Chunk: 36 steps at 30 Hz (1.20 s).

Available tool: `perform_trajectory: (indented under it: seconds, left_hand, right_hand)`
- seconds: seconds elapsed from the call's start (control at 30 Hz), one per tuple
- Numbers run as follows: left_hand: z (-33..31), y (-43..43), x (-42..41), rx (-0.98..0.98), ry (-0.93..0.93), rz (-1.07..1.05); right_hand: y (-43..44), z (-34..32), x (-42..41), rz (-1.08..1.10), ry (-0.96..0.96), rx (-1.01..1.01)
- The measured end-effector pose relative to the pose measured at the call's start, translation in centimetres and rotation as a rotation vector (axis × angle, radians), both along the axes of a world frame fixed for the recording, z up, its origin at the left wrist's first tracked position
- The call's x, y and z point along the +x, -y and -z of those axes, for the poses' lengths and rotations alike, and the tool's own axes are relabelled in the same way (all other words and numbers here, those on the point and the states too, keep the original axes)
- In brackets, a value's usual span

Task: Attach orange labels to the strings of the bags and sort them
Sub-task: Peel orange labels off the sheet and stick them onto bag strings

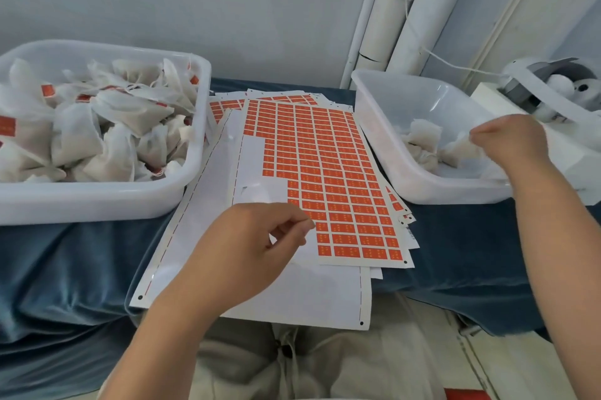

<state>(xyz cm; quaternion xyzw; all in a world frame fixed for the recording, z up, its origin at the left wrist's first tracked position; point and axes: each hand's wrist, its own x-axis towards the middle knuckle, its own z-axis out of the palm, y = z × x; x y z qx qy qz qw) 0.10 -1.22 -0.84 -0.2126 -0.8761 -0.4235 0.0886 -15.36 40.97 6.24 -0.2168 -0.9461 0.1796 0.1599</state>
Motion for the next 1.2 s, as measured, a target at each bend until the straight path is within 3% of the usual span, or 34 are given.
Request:
perform_trajectory:
  seconds: [0.1, 0.2, 0.5, 0.67, 0.8, 1.0, 1.13, 1.2]
  left_hand:
    - [0.1, -0.6, 0.3, 0.02, 0.007, 0.021]
    - [0.2, -1.4, 0.5, 0.049, 0.014, 0.033]
    - [0.0, -3.5, 1.9, 0.287, 0.098, -0.079]
    - [-0.1, -4.4, 2.6, 0.451, 0.209, 0.0]
    - [-0.4, -4.6, 2.4, 0.652, 0.261, 0.101]
    - [0.1, -3.5, 1.5, 0.71, 0.335, -0.049]
    - [1.0, -3.0, 0.9, 0.751, 0.519, -0.094]
    - [1.0, -3.0, 0.9, 0.74, 0.539, -0.069]
  right_hand:
    - [2.0, -0.8, 2.8, -0.161, -0.275, -0.168]
    - [6.2, -1.6, 6.2, -0.272, -0.426, -0.414]
    - [16.5, 1.7, 13.3, -0.498, -0.407, -0.843]
    - [20.8, 3.0, 15.5, -0.571, -0.437, -0.694]
    - [23.3, 4.9, 16.9, -0.763, -0.34, -0.739]
    - [23.7, 5.1, 17.6, -0.945, -0.156, -0.686]
    - [23.1, 4.7, 17.3, -0.741, -0.377, -0.671]
    - [22.9, 4.2, 16.7, -0.717, -0.272, -0.624]
